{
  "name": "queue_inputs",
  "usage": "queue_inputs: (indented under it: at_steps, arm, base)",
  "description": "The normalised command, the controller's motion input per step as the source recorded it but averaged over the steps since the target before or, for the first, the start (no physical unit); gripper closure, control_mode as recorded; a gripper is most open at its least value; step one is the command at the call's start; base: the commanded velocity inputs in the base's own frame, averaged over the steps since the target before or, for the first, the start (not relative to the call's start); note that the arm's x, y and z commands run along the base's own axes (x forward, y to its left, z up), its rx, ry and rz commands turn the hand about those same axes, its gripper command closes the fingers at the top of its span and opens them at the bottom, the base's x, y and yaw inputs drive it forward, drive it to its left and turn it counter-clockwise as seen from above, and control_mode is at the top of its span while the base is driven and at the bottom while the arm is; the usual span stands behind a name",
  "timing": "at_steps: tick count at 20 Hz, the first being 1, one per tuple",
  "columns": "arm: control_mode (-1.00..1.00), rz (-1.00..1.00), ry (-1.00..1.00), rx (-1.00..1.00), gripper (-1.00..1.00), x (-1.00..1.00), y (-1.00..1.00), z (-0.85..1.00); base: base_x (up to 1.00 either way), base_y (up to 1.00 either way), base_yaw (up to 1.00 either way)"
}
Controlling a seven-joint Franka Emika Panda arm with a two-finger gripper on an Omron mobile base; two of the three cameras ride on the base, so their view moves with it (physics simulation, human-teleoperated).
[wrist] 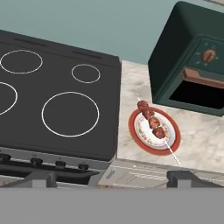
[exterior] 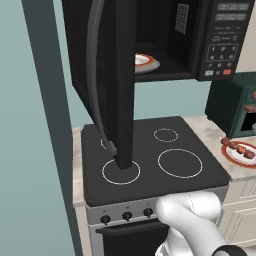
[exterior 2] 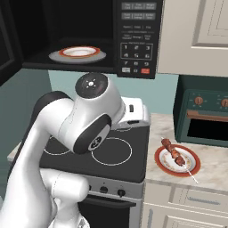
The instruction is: Pick the kebab skewer from the counter and place it in the microwave. Then turn on the microwave.
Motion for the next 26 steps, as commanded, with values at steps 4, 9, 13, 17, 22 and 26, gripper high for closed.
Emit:
queue_inputs:
  at_steps: [4, 9, 13, 17, 22, 26]
  arm:
    - [-1.0, 0.0, 0.03, 0.0, -1.0, 0.0, -0.27, -0.22]
    - [-1.0, 0.0, 0.04, 0.0, -1.0, 0.0, -0.26, -0.2]
    - [-1.0, 0.0, 0.03, 0.0, -1.0, 0.0, -0.26, -0.2]
    - [-1.0, 0.0, 0.03, 0.0, -1.0, 0.0, -0.25, -0.2]
    - [-1.0, 0.0, 0.04, -0.01, -1.0, 0.0, -0.2, -0.2]
    - [-1.0, 0.0, 0.06, 0.0, -1.0, 0.02, -0.16, -0.22]
  base:
    - [0.0, 0.0, 0.0]
    - [0.0, 0.0, 0.0]
    - [0.0, 0.0, 0.0]
    - [0.0, 0.0, 0.0]
    - [0.0, 0.0, 0.0]
    - [0.0, 0.0, 0.0]
